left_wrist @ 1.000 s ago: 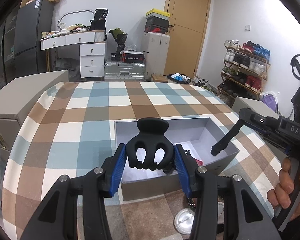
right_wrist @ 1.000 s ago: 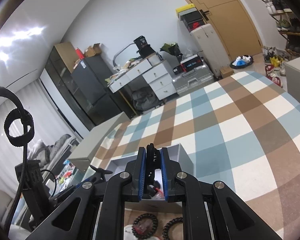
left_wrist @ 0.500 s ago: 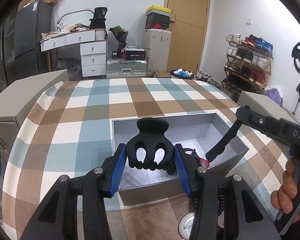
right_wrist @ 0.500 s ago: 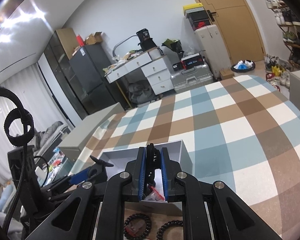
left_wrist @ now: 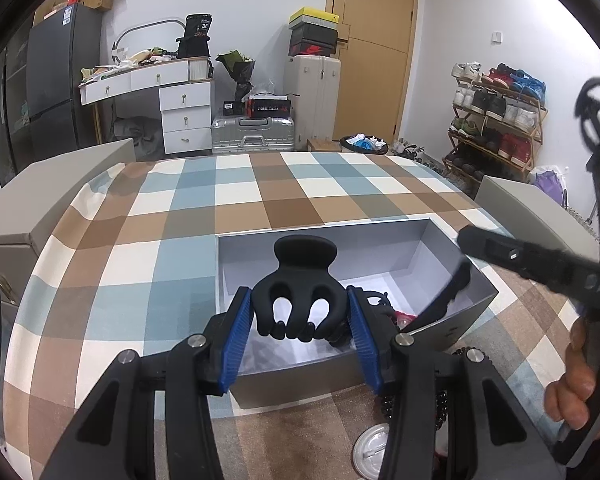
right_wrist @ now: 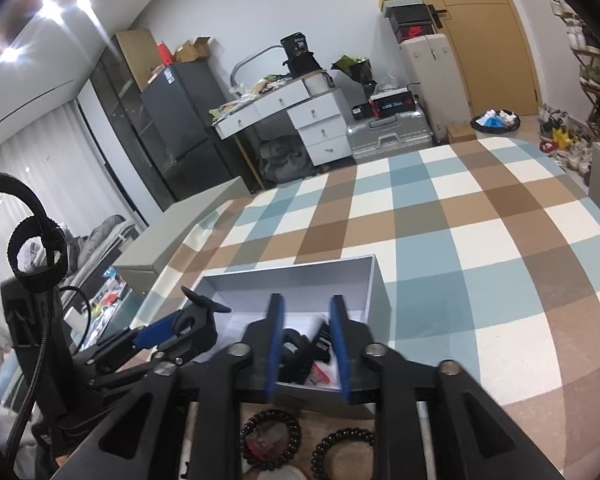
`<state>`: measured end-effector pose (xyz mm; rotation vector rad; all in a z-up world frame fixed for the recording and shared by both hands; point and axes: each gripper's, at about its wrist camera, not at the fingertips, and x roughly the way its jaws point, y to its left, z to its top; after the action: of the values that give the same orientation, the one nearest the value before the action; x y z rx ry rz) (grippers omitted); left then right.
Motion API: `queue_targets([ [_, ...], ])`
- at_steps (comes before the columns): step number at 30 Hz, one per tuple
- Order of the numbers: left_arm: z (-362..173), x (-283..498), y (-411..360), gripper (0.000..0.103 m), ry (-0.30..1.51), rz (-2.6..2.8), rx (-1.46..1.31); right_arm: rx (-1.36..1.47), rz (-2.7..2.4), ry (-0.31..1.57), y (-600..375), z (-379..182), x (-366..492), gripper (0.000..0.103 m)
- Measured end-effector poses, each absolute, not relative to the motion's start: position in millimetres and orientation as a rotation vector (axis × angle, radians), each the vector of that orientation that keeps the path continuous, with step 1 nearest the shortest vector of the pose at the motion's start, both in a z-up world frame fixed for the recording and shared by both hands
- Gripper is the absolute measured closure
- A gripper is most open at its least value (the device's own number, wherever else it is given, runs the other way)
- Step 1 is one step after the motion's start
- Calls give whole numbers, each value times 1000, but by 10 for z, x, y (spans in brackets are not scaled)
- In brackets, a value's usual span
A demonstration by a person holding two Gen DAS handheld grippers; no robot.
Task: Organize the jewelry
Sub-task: 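Lower both held clips into the gray box and open both tools, then pull both tools back from the box toward the remaining jewelry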
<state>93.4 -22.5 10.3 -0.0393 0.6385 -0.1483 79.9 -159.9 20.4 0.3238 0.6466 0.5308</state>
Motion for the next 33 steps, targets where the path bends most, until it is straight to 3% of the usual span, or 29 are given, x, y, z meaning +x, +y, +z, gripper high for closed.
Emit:
queue_targets([
  [4, 123, 898, -218, 57, 648, -145, -51, 310, 539, 668, -1679, 251, 761, 38],
  [5, 125, 885, -203, 49, 649, -148, -66, 315, 552, 677, -1707, 260, 744, 28],
  [11, 213, 760, -248, 16, 638, -167, -106, 252, 530, 715, -1723, 316, 634, 13],
  [15, 253, 632, -259, 1, 626, -146, -117, 297, 544, 711, -1791, 345, 504, 0],
  [33, 39, 556, -204, 1, 715, -162, -6, 158, 520, 834, -1732, 262, 606, 0],
])
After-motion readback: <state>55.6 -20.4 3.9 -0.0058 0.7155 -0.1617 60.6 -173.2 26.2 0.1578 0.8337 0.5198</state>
